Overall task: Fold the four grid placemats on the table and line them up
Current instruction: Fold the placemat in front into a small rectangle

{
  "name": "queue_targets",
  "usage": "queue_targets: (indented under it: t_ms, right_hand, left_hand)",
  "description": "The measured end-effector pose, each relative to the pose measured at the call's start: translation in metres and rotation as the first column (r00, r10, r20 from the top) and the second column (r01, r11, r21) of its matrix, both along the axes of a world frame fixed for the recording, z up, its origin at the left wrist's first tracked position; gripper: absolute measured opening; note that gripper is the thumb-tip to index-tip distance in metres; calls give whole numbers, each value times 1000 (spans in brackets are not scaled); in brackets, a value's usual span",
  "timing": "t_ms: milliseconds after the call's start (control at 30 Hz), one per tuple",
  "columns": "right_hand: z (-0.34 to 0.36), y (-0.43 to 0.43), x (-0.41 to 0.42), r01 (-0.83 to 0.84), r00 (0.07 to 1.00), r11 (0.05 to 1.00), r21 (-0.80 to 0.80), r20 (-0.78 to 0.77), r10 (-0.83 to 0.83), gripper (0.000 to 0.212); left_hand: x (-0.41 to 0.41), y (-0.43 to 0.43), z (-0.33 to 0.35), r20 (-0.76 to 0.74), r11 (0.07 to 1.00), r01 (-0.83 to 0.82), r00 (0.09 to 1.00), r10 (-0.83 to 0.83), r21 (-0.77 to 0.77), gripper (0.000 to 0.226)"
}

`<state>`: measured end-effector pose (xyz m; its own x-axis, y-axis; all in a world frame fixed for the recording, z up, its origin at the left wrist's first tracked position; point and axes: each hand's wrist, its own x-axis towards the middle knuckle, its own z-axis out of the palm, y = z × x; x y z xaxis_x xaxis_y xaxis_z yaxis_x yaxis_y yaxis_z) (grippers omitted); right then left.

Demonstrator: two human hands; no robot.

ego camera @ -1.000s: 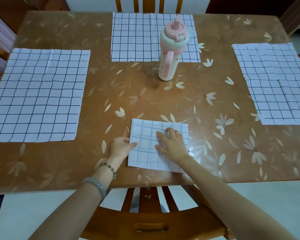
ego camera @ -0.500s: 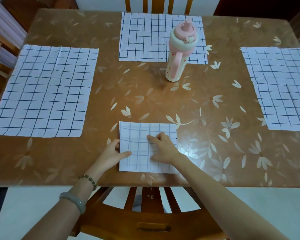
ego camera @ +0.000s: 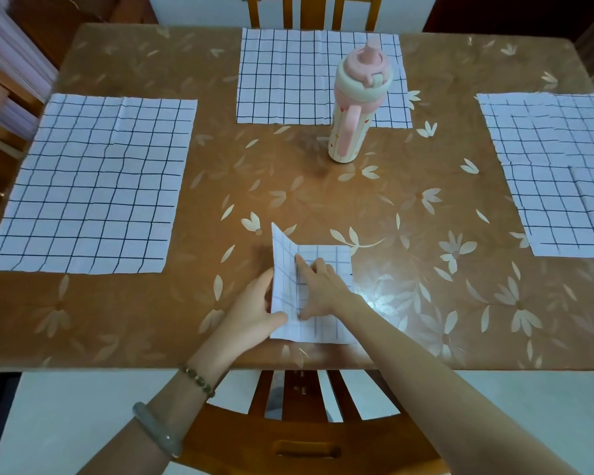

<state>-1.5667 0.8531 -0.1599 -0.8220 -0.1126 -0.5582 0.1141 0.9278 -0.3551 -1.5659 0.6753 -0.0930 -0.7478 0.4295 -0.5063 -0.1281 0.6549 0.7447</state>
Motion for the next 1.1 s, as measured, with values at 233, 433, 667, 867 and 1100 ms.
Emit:
queue_targets:
  t_ms: [233,433,667,867,1100]
  right_hand:
    - [5,-6,-10,-1,996,999,51,94,-4,135]
    - [7,20,9,526,844,691,-496,206,-495,87]
    - [1,54,41,754,443,150,-639,326,-835,20]
    - [-5,53,44,792,362,106,-601,322,-875,35]
    - [-4,50,37,811,444,345,-472,114,-889,38]
  left_hand:
    - [7,16,3,-37,999,-30,999,30,11,81]
    - [12,39,-2,-83,997,30,996,-35,-64,83]
    - [24,89,-11,-96,975,144,982,-162,-167,68]
    - [37,116,-26,-126,974,164,975,-185,-158,54]
    - [36,120,-37,-126,983,136,980,-151,-119,62]
